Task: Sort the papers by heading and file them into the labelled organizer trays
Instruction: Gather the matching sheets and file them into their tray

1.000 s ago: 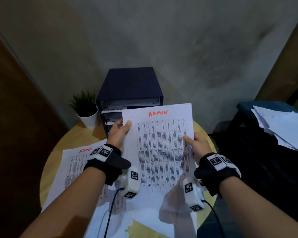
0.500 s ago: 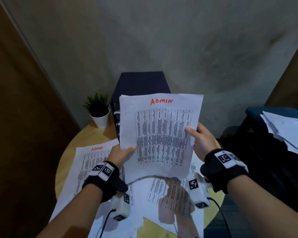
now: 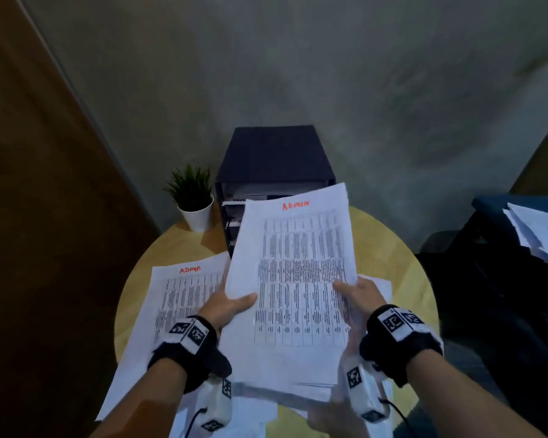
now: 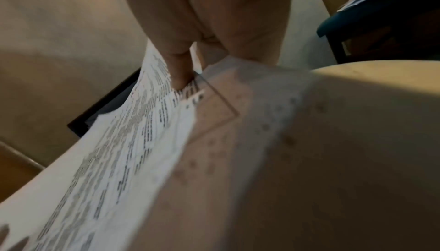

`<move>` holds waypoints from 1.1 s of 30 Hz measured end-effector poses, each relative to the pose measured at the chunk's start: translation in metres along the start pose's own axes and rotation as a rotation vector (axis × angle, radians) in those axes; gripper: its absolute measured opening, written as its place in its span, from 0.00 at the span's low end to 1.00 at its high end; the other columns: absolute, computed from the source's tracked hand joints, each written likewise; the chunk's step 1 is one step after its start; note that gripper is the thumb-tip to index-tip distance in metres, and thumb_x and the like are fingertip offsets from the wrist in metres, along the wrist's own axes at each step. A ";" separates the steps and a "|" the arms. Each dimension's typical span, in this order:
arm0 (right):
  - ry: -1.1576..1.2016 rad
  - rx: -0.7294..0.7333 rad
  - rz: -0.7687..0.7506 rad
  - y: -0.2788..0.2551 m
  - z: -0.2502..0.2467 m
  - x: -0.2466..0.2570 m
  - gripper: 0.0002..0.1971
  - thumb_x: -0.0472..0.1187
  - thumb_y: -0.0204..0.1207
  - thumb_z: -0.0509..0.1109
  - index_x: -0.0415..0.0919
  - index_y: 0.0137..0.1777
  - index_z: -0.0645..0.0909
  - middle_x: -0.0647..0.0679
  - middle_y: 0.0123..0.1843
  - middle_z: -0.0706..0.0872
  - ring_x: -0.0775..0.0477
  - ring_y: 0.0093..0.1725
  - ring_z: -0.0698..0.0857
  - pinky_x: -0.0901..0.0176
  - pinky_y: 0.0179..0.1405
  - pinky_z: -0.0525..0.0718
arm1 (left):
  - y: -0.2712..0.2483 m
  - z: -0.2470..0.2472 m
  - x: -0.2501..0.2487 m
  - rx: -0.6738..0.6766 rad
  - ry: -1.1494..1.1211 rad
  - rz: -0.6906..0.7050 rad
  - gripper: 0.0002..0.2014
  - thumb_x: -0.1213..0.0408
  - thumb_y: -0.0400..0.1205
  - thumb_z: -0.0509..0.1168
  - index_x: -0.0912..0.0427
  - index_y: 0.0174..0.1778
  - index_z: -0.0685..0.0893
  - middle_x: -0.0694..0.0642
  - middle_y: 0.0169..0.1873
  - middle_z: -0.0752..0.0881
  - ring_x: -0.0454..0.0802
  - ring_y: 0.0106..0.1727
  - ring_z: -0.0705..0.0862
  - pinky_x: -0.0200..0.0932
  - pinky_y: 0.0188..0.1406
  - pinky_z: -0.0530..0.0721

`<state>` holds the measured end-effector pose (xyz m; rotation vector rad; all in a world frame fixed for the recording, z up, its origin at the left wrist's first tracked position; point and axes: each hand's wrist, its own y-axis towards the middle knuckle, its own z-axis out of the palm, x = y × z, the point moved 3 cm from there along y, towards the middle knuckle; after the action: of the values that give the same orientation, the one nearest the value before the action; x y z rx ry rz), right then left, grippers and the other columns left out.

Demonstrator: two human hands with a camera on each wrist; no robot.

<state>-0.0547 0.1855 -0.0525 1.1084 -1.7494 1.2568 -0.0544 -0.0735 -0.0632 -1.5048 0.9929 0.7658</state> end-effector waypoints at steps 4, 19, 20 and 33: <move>-0.100 -0.026 0.077 0.009 0.013 -0.013 0.18 0.38 0.82 0.63 0.40 0.29 0.69 0.44 0.25 0.72 0.46 0.25 0.72 0.59 0.30 0.71 | 0.000 0.002 0.023 0.029 0.134 -0.092 0.24 0.68 0.81 0.66 0.68 0.74 0.72 0.63 0.69 0.80 0.61 0.70 0.79 0.51 0.71 0.75; -0.125 0.062 0.183 0.013 0.041 -0.044 0.17 0.39 0.81 0.66 0.38 0.30 0.69 0.43 0.25 0.73 0.47 0.25 0.75 0.55 0.33 0.77 | -0.003 -0.006 0.075 -0.067 0.081 -0.266 0.36 0.56 0.81 0.66 0.67 0.80 0.59 0.61 0.79 0.66 0.60 0.79 0.67 0.55 0.79 0.65; -0.117 0.061 0.174 0.013 0.041 -0.040 0.17 0.39 0.81 0.66 0.38 0.30 0.69 0.43 0.24 0.73 0.47 0.25 0.75 0.56 0.32 0.76 | -0.004 -0.007 0.072 -0.059 0.051 -0.253 0.40 0.53 0.79 0.68 0.66 0.81 0.57 0.61 0.80 0.64 0.61 0.79 0.66 0.57 0.80 0.64; 0.036 0.116 0.125 0.043 0.043 0.017 0.09 0.39 0.81 0.65 0.39 0.39 0.76 0.47 0.27 0.74 0.49 0.27 0.73 0.60 0.27 0.69 | 0.021 -0.026 0.026 -0.031 -0.061 -0.152 0.23 0.68 0.84 0.62 0.67 0.75 0.71 0.60 0.71 0.78 0.57 0.70 0.76 0.43 0.64 0.70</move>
<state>-0.1031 0.1469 -0.0649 1.0476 -1.7601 1.4611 -0.0632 -0.1045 -0.0914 -1.5552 0.8147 0.7172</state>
